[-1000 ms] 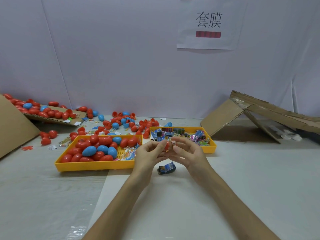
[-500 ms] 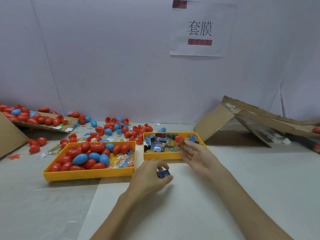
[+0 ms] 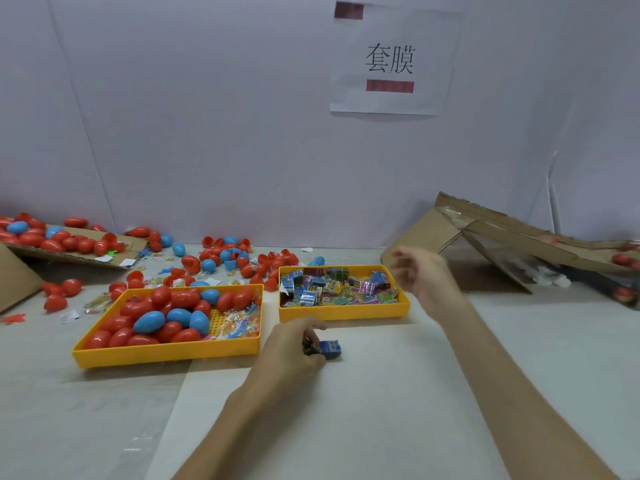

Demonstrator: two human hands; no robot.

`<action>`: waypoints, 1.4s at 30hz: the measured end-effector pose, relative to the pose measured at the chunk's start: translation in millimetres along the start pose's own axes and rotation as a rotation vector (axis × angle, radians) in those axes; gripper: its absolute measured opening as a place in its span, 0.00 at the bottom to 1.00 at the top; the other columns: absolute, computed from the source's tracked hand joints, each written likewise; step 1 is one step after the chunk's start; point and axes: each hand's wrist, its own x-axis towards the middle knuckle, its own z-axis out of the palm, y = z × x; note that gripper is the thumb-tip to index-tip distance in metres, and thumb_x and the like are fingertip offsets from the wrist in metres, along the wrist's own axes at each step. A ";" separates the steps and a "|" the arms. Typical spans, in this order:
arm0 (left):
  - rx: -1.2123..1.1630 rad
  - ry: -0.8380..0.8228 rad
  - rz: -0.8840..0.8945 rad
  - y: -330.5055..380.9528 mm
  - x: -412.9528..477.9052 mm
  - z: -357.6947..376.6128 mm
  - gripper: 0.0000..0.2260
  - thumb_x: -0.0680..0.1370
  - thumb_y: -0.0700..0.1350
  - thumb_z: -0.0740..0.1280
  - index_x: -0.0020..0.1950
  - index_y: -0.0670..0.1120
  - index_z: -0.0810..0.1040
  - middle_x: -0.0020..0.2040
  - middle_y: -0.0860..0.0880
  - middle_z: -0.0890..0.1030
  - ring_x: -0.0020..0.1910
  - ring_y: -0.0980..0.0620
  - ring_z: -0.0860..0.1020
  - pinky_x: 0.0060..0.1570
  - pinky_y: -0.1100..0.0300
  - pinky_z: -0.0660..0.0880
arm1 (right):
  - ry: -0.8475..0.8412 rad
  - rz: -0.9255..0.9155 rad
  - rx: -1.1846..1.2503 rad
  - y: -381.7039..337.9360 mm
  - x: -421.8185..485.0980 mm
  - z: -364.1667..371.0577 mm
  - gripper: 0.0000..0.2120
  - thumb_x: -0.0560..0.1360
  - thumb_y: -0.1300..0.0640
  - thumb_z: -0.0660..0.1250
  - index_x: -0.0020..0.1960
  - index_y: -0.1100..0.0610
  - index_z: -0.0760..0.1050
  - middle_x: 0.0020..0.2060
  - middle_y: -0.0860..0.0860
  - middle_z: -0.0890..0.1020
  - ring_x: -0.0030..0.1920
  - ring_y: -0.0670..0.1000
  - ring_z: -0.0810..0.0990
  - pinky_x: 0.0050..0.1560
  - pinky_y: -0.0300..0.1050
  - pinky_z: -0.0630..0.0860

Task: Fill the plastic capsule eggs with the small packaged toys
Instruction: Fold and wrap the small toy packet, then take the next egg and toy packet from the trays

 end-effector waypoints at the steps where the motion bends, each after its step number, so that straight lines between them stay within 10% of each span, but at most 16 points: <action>1: -0.003 0.008 -0.003 0.4 -0.7 0.3 0.20 0.74 0.39 0.75 0.62 0.54 0.79 0.48 0.58 0.79 0.48 0.60 0.78 0.46 0.72 0.75 | -0.038 -0.055 -0.186 16.0 -9.4 4.9 0.11 0.81 0.58 0.65 0.43 0.60 0.79 0.32 0.54 0.80 0.26 0.47 0.76 0.28 0.39 0.74; 9: -0.058 0.049 -0.027 -0.7 -1.6 -0.2 0.20 0.70 0.39 0.79 0.59 0.50 0.80 0.44 0.54 0.80 0.42 0.61 0.79 0.40 0.74 0.74 | -0.325 -0.236 -1.020 80.2 -59.3 31.7 0.17 0.71 0.38 0.73 0.34 0.49 0.77 0.31 0.44 0.78 0.33 0.42 0.73 0.34 0.38 0.67; 33: -0.033 0.072 -0.042 0.1 -1.8 0.3 0.16 0.71 0.42 0.79 0.57 0.50 0.82 0.42 0.56 0.82 0.42 0.59 0.80 0.40 0.72 0.76 | -0.126 -0.252 -0.757 77.5 -52.7 27.4 0.10 0.77 0.62 0.71 0.37 0.57 0.78 0.34 0.52 0.83 0.38 0.51 0.82 0.42 0.44 0.79; 42: -0.289 0.118 -0.029 14.6 -1.0 -7.4 0.09 0.80 0.53 0.69 0.55 0.52 0.85 0.48 0.59 0.84 0.49 0.63 0.81 0.48 0.68 0.76 | -0.530 -0.109 -0.275 64.9 -58.3 27.2 0.07 0.74 0.59 0.75 0.37 0.52 0.82 0.38 0.56 0.85 0.41 0.55 0.86 0.43 0.41 0.80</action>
